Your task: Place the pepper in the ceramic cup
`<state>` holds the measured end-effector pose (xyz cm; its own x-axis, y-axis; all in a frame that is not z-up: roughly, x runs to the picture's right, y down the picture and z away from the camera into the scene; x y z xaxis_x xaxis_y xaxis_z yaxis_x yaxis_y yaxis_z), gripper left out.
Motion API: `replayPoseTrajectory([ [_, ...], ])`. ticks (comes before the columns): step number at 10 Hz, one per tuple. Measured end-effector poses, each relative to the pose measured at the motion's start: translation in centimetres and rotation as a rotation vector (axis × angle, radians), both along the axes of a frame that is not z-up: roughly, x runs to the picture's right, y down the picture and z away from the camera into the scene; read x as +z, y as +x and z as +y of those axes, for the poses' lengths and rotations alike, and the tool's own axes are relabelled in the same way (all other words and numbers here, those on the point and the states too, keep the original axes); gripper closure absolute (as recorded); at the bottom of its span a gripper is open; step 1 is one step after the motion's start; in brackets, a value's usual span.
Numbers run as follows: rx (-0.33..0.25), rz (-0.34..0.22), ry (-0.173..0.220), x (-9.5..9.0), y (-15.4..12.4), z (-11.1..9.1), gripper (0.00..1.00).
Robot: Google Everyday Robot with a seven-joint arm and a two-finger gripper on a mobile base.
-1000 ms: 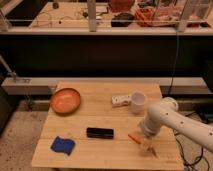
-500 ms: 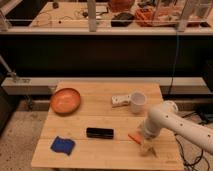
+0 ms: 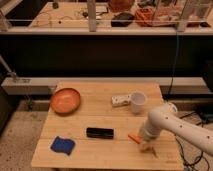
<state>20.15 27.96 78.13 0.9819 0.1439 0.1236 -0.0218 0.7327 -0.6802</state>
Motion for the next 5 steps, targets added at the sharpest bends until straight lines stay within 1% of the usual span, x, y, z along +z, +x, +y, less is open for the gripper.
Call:
replayPoseTrajectory([
  [3, -0.002, -0.005, -0.005, -0.28, 0.06, 0.06, 0.69],
  [4, -0.005, -0.006, -0.006, -0.51, 0.18, 0.0, 0.82],
  [5, -0.008, -0.007, -0.001, -0.92, 0.17, -0.68, 0.93],
])
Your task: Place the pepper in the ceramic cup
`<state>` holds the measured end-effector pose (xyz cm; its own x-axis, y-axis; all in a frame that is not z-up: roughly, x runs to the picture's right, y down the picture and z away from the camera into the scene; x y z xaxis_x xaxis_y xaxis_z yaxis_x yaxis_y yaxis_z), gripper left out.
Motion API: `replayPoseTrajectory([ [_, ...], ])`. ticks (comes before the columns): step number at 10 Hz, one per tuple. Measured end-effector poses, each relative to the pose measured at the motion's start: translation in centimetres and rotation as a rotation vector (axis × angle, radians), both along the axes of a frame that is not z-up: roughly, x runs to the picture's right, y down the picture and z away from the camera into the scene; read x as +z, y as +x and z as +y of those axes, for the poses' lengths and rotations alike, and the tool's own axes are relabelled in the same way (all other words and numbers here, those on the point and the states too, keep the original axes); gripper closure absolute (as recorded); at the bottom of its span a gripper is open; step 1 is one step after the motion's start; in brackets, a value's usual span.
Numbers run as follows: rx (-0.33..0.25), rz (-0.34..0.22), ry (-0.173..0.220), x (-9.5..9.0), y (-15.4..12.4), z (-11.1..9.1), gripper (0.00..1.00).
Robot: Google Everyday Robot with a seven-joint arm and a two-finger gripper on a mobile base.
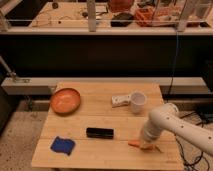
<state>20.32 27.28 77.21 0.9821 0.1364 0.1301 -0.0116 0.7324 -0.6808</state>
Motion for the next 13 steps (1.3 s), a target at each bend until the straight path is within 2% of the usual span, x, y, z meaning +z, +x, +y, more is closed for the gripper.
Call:
replayPoseTrajectory([
  [2, -0.01, -0.004, 0.005, -0.9, -0.3, -1.4, 1.0],
  [5, -0.013, -0.009, 0.006, -1.2, -0.2, -2.1, 1.0],
  [13, 0.036, 0.009, 0.056, -1.7, 1.6, -5.2, 1.0],
])
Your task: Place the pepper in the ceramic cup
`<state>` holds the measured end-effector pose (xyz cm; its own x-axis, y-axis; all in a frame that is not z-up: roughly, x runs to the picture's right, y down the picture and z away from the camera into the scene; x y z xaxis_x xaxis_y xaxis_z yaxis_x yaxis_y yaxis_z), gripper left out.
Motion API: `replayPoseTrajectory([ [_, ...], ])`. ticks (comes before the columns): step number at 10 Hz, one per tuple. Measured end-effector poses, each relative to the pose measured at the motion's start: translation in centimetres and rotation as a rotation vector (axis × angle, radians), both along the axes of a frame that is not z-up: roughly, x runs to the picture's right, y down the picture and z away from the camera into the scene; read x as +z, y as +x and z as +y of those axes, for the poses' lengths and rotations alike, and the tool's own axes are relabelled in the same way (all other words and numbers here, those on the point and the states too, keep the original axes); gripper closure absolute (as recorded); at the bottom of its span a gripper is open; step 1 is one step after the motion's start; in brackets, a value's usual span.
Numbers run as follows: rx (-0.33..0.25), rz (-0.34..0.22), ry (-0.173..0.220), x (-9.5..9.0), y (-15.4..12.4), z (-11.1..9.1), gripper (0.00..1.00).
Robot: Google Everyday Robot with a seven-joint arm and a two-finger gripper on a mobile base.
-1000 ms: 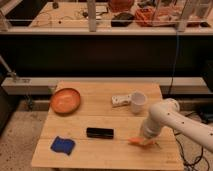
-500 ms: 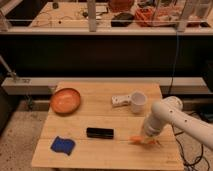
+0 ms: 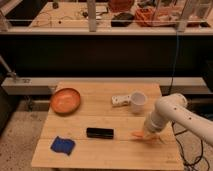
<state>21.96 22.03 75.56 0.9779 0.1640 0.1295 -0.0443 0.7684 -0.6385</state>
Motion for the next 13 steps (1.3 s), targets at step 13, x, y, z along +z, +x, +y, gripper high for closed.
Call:
replayPoseTrajectory([
  [13, 0.07, 0.039, 0.062, -1.9, 3.0, -9.6, 1.0],
])
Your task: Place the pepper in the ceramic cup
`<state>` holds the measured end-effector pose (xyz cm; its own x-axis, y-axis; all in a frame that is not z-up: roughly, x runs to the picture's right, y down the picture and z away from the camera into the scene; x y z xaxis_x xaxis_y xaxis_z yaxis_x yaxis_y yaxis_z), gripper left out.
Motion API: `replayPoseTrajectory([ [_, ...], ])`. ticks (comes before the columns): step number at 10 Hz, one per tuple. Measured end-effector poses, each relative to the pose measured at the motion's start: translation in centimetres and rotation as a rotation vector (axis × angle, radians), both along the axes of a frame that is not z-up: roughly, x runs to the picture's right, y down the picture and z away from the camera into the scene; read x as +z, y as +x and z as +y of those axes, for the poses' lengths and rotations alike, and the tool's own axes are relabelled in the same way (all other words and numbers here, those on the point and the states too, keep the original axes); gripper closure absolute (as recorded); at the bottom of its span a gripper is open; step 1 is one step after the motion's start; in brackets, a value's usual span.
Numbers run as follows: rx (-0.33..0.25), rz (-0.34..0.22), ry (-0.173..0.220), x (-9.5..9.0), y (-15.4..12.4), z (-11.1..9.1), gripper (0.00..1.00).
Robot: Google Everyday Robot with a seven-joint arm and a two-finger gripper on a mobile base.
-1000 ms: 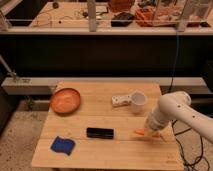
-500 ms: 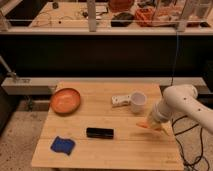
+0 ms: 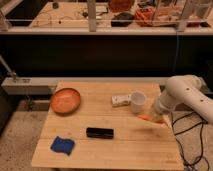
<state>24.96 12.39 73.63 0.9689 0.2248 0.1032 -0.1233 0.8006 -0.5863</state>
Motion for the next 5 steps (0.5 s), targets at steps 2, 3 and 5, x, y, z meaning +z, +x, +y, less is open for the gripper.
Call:
replayPoseTrajectory([
  [2, -0.002, -0.007, 0.005, -0.1, -0.3, -1.7, 1.0],
  [3, -0.002, -0.009, 0.007, 0.0, -0.5, -2.2, 1.0],
  [5, 0.007, -0.004, 0.012, -0.2, 0.0, -2.8, 1.0],
])
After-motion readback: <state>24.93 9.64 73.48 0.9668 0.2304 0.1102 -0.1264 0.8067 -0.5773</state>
